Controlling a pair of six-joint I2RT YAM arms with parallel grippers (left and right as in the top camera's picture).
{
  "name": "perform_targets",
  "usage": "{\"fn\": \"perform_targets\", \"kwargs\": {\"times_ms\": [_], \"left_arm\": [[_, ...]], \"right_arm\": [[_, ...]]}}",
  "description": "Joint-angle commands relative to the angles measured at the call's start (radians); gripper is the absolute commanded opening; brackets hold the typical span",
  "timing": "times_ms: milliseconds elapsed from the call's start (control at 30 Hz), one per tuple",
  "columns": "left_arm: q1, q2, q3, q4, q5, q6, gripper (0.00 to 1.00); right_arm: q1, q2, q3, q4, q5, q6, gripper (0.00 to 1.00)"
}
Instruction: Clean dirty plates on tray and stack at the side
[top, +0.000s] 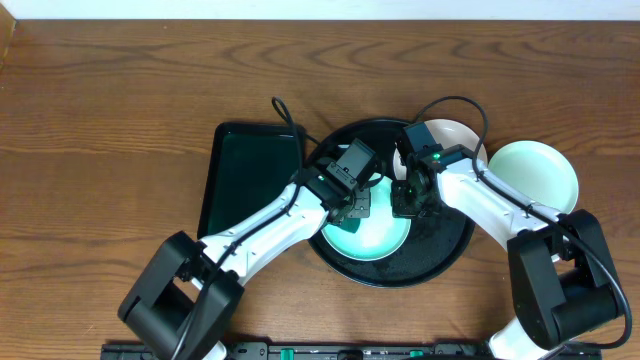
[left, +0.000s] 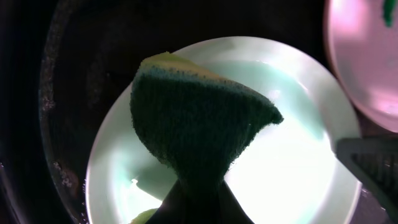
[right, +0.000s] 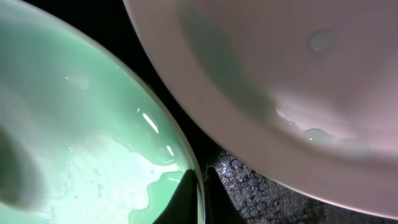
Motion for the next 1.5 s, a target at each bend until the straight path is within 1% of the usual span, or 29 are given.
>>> {"fn": "perform_targets", "kwargs": {"times_ms": [0, 100, 233, 567, 833, 1033, 1133, 1300, 1467], "left_arm": [[0.0, 0.04, -0.018, -0.003, -0.035, 0.017, 0.09], [0.0, 0.074, -0.018, -0.011, -0.035, 0.01, 0.09], [-0.001, 0.117, -0.018, -0.034, -0.022, -0.036, 0.09], [-0.002, 0.145, -0.018, -0.031, 0.164, -0.042, 0.09], [-0.002, 0.145, -0.018, 0.025, 0.33, -0.052, 0.09], [-0.002, 0.145, -0.018, 0.048, 0.362, -0.095, 0.09], [-0.002, 0.145, -0.018, 0.055, 0.375, -0.096, 0.09], [-0.001, 0.144, -0.011, 0.096, 0.468, -0.096, 0.09], [-0.001, 0.138, 0.022, 0.1, 0.487, -0.096, 0.09]], "right_arm": [[0.013, -0.002, -0.003, 0.007, -0.005, 0.005, 0.01], [0.013, -0.002, -0.003, 0.007, -0.005, 0.005, 0.01], [0.013, -0.002, -0.003, 0.007, -0.005, 0.005, 0.01], [0.013, -0.002, -0.003, 0.007, -0.005, 0.005, 0.01], [0.013, -0.002, -0.003, 0.007, -0.005, 0.005, 0.01], [0.013, -0.002, -0.003, 0.007, -0.005, 0.005, 0.01], [0.013, -0.002, -0.003, 0.007, -0.005, 0.005, 0.01], [0.013, -0.002, -0.003, 0.007, -0.005, 0.005, 0.01], [0.013, -0.002, -0.003, 0.007, -0.005, 0.005, 0.01]]}}
